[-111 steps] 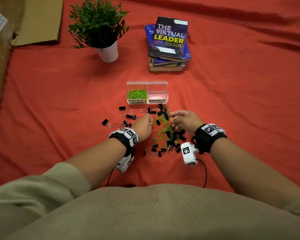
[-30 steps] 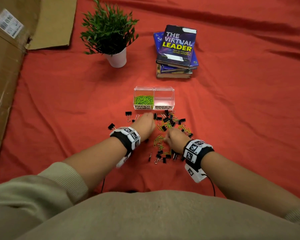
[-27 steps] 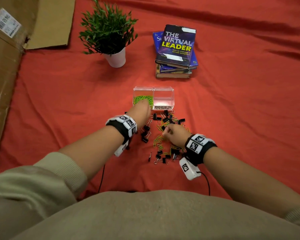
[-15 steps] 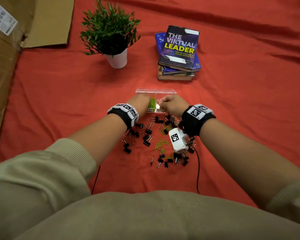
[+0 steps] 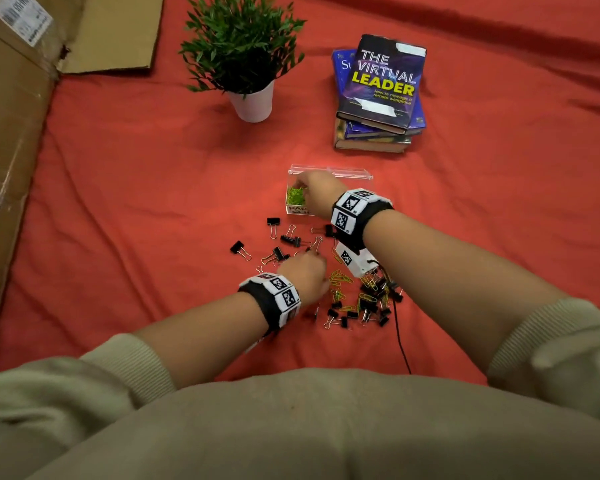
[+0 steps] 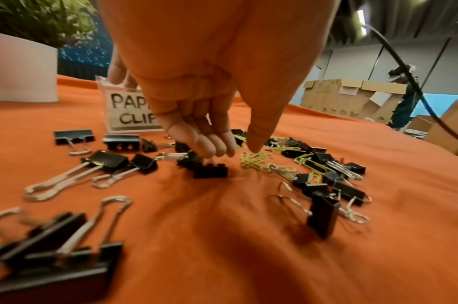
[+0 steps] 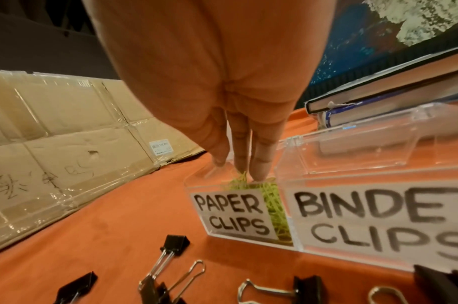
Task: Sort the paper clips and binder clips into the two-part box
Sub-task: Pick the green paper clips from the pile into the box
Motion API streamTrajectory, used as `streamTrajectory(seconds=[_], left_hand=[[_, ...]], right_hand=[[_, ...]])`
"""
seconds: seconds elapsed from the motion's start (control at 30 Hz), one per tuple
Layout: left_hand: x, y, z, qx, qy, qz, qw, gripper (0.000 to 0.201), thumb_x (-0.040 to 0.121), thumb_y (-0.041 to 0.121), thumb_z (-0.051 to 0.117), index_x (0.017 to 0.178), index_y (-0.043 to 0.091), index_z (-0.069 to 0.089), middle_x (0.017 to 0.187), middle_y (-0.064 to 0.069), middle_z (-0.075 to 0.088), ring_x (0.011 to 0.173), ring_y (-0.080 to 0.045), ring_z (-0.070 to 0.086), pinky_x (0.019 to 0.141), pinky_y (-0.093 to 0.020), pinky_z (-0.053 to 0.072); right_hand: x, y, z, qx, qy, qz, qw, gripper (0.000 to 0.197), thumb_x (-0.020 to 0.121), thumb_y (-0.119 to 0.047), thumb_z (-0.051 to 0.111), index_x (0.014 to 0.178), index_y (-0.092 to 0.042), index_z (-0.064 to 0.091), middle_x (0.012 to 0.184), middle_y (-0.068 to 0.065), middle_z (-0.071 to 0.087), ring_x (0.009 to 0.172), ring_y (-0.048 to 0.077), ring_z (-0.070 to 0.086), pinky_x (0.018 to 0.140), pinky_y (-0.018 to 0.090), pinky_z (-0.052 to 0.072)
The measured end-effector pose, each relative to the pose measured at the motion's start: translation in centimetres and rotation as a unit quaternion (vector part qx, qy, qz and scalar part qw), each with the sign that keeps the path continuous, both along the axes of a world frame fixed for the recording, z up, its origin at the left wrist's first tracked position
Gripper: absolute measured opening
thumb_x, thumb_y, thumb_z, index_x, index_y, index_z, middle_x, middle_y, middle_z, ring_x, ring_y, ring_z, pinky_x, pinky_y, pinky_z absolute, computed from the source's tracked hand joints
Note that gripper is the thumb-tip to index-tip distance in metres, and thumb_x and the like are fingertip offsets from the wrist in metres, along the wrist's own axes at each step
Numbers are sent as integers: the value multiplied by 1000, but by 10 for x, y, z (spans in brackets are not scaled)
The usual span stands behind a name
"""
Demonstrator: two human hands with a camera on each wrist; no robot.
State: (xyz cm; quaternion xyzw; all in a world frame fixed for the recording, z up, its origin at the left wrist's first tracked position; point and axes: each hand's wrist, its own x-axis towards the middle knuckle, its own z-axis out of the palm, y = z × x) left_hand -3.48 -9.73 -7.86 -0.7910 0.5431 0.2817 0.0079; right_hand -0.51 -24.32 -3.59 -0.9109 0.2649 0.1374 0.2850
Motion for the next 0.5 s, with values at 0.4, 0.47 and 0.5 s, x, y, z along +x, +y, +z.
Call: streamTrajectory(seconds=[0.4, 0.47, 0.5], left_hand=[[-9, -13, -6, 27, 3, -48, 998, 22, 91, 15, 53, 108, 3, 58, 111, -19, 60, 105, -36, 59, 86, -41, 49], [-11, -12, -6, 27, -4, -46, 999, 22, 90, 15, 52, 107, 2, 57, 112, -18, 59, 106, -35, 58, 85, -40, 48], [-12, -11, -7, 27, -6, -46, 999, 22, 90, 15, 51, 107, 2, 57, 112, -17, 59, 106, -34, 58, 85, -40, 48]], right_hand=[[-135, 24, -29, 31, 100, 23, 994, 19, 81, -8, 54, 97, -9, 65, 102, 10, 66, 95, 25, 62, 81, 33, 50], [-148, 35, -43, 12, 72, 35, 997, 26, 81, -7, 55, 107, -7, 60, 110, 10, 57, 104, 26, 56, 87, 35, 47], [-151, 40, -49, 3, 55, 36, 998, 29, 81, -6, 55, 110, -6, 57, 112, 10, 54, 106, 26, 53, 89, 37, 47]])
